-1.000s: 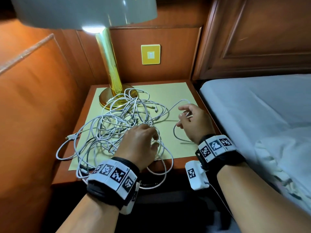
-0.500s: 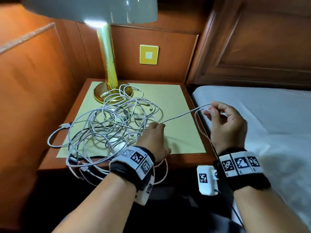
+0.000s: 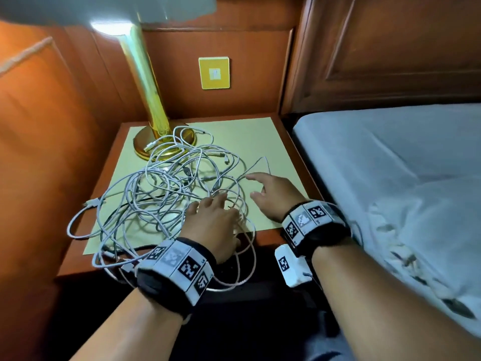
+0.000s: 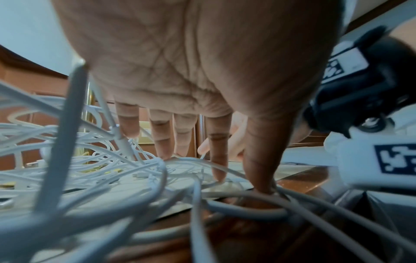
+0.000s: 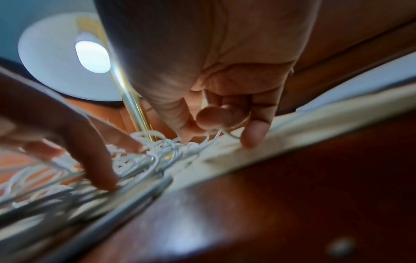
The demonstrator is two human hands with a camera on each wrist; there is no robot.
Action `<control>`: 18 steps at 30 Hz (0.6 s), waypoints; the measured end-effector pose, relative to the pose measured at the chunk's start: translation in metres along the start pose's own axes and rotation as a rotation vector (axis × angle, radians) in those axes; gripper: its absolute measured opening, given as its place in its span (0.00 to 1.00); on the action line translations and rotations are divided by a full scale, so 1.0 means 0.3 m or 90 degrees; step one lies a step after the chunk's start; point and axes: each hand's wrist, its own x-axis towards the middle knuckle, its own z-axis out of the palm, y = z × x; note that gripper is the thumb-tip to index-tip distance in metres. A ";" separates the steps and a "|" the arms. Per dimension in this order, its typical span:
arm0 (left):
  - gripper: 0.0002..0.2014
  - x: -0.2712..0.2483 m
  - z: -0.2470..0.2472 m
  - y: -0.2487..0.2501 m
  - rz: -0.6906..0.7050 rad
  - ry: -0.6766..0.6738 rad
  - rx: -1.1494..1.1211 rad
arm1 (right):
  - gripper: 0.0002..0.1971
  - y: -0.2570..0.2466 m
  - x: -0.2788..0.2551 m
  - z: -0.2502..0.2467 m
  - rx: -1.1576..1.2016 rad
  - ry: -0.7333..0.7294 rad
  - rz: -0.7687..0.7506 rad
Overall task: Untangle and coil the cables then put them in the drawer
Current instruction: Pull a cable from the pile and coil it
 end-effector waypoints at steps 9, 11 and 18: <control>0.18 -0.029 -0.012 -0.054 0.040 -0.026 -0.026 | 0.40 -0.072 0.087 0.038 -0.153 -0.161 0.100; 0.19 -0.029 -0.013 -0.063 0.048 -0.030 -0.036 | 0.40 -0.075 0.099 0.029 -0.159 -0.176 0.120; 0.19 -0.021 -0.012 -0.100 0.072 -0.034 -0.049 | 0.42 -0.119 0.114 0.024 -0.206 -0.202 0.127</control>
